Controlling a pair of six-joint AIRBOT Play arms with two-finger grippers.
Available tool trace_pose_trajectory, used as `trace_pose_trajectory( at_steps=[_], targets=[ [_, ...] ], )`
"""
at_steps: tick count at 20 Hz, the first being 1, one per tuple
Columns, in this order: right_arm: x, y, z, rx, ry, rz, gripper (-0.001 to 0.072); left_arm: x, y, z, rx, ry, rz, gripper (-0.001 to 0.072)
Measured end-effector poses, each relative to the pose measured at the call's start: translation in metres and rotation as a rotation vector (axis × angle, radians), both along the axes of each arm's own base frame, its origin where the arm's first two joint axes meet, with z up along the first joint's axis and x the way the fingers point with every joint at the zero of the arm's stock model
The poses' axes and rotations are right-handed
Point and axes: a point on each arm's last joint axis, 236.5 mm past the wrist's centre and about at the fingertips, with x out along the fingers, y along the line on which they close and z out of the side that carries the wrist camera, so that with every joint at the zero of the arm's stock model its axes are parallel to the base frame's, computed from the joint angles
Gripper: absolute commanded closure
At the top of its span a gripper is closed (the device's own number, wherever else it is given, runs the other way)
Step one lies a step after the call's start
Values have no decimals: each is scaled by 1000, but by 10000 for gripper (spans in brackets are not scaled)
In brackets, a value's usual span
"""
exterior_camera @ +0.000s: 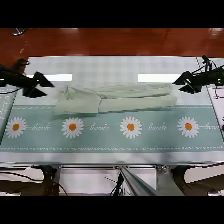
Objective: Fold the shirts.
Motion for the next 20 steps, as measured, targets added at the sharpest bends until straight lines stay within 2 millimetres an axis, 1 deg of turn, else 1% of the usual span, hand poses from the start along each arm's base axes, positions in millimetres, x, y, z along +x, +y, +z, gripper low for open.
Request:
trace_pose_trajectory(
  at_steps=[1, 2, 3, 4, 5, 6, 8, 9, 11, 12, 13, 14, 15, 16, 17, 18, 19, 20],
  targets=[
    [-5, -11, -5, -15, 30, -16, 90, -6, 20, 11, 55, -22, 34, 7],
    [-9, -17, -9, -17, 50, -30, 90, -12, 41, 19, 117, -51, 80, 6],
    [-10, -21, -14, -19, 68, -39, 90, -17, 51, 27, 154, -88, 115, 7],
    [-12, -21, -18, -11, 84, -42, 90, -22, 54, 37, 180, -142, 133, 7],
    [-13, -18, -23, 1, 99, -39, 90, -25, 52, 44, 198, -207, 138, 6],
    [-13, -14, -27, 13, 109, -35, 90, -30, 44, 50, 201, -257, 120, 7],
    [-12, -3, -36, 32, 127, -15, 90, -39, 19, 59, 171, -344, 81, 7],
    [-12, 5, -40, 40, 135, -2, 90, -44, 5, 62, 148, -367, 55, 7],
    [-10, 22, -45, 56, 143, 30, 93, -49, -18, 65, 117, -403, 11, 6],
    [-9, 32, -45, 66, 141, 48, 133, -51, -32, 66, 95, -414, -16, 6],
    [-7, 41, -46, 75, 138, 66, 325, -51, -45, 67, 79, -427, -40, 7],
    [-7, 48, -46, 76, 137, 82, 644, -52, -55, 66, 68, -430, -66, 7],
    [-6, 57, -45, 88, 133, 97, 689, -52, -68, 66, 54, -439, -93, 9],
    [-7, 62, -44, 94, 134, 108, 690, -52, -79, 65, 41, -443, -115, 41],
    [-8, 67, -42, 101, 135, 121, 690, -53, -89, 63, 33, -441, -142, 315],
    [-10, 70, -36, 106, 134, 136, 690, -53, -99, 62, 24, -444, -164, 683],
    [-12, 73, -29, 111, 128, 146, 690, -54, -109, 61, 14, -442, -192, 672],
    [-15, 74, -19, 110, 120, 161, 690, -56, -118, 59, 11, -444, -225, 679]
  ],
)
